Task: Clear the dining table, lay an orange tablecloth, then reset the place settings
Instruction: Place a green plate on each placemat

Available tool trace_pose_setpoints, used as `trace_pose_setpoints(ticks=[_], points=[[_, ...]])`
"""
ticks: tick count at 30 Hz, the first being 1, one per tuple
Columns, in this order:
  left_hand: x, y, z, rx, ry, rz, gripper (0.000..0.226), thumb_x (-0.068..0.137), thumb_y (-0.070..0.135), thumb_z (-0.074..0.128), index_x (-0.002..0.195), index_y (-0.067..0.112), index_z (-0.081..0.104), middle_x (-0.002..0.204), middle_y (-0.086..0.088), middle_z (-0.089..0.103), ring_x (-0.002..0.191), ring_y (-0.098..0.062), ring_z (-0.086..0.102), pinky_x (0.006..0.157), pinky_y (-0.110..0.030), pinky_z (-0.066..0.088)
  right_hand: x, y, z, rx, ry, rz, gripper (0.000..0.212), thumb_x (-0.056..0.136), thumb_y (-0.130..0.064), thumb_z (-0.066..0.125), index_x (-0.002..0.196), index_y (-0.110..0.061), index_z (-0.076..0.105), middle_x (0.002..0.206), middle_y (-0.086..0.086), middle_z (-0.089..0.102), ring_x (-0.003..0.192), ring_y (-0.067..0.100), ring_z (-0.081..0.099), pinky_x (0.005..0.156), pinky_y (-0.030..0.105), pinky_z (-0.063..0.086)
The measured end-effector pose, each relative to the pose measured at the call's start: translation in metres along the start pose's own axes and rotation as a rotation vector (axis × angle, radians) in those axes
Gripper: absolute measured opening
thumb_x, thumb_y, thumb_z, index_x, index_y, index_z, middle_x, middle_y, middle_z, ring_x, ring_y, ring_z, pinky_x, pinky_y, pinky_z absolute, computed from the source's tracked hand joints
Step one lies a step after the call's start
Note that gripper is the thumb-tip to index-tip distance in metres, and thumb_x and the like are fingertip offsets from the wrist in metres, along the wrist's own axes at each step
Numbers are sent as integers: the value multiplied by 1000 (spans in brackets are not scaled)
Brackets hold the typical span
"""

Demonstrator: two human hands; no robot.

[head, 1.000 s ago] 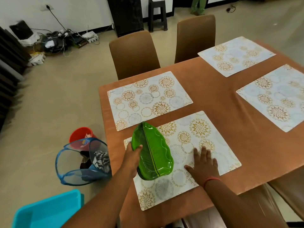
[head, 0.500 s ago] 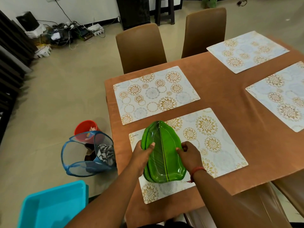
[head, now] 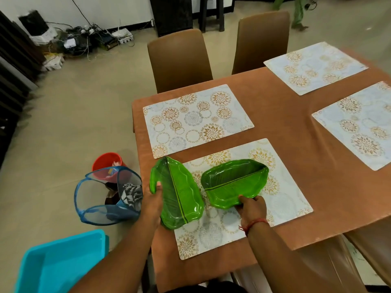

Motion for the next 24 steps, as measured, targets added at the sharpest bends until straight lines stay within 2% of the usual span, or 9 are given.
trace_pose_setpoints(ticks=[2,7,9,11,13,16,19,21,24], points=[[3,-1,-11,5,56,-3,41,100,50,51,134,27,53,122,-7,66,105,-30,65,93,-52,55,0,8,1,-49,16,5,25,84,5,65,108,5,57,104,25,65,91,42,66,78,57,58],[4,1,-24,-121,85,12,38,103,41,49,130,16,58,120,-12,68,107,-33,67,96,-55,54,-10,21,3,-217,28,-1,26,80,0,72,104,2,62,101,24,67,92,43,66,84,61,55],[1,1,-28,-114,110,12,37,103,42,50,127,14,58,117,-13,69,102,-31,68,94,-53,55,-15,21,3,-294,29,-11,29,80,-3,74,105,3,61,98,22,67,86,38,65,79,53,58],[-5,1,-31,-112,125,5,33,102,43,51,121,17,58,114,-11,69,96,-28,68,91,-50,57,-17,19,2,-345,16,-26,24,81,-4,74,101,3,62,90,16,65,72,30,63,56,31,57],[-10,0,-31,-127,118,10,37,102,44,50,125,16,57,116,-12,69,99,-30,68,92,-53,56,-20,22,1,-326,-3,-14,13,85,-4,70,95,-1,62,84,15,65,66,28,64,45,23,52],[-17,2,-30,-131,106,19,37,102,45,50,126,18,57,116,-12,69,101,-31,68,92,-55,56,-25,29,3,-300,-18,28,9,91,-9,65,85,-7,59,77,20,66,64,35,68,60,41,59],[-25,4,-28,-125,93,39,31,100,49,51,118,24,59,113,-8,70,100,-30,68,91,-55,56,-29,35,6,-347,-86,66,20,94,-18,63,82,-4,57,66,16,60,52,28,61,55,36,53],[-30,5,-27,-85,90,59,27,99,52,50,114,30,58,112,-6,69,99,-28,68,90,-53,57,-31,33,2,-392,-85,70,25,95,-26,62,85,-3,58,72,18,62,55,30,64,55,36,55],[-42,12,-23,-104,15,97,22,101,47,51,114,31,60,111,-6,71,93,-25,70,81,-45,59,-48,13,-7,-554,-16,-109,28,96,-34,58,92,-6,57,80,18,67,67,33,70,63,45,61]])
Point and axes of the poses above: each hand's wrist, its own x-axis towards the middle knuckle, its own z-axis out of the palm, y = z × x, the point moved 7 cm from there along x, towards the middle knuckle
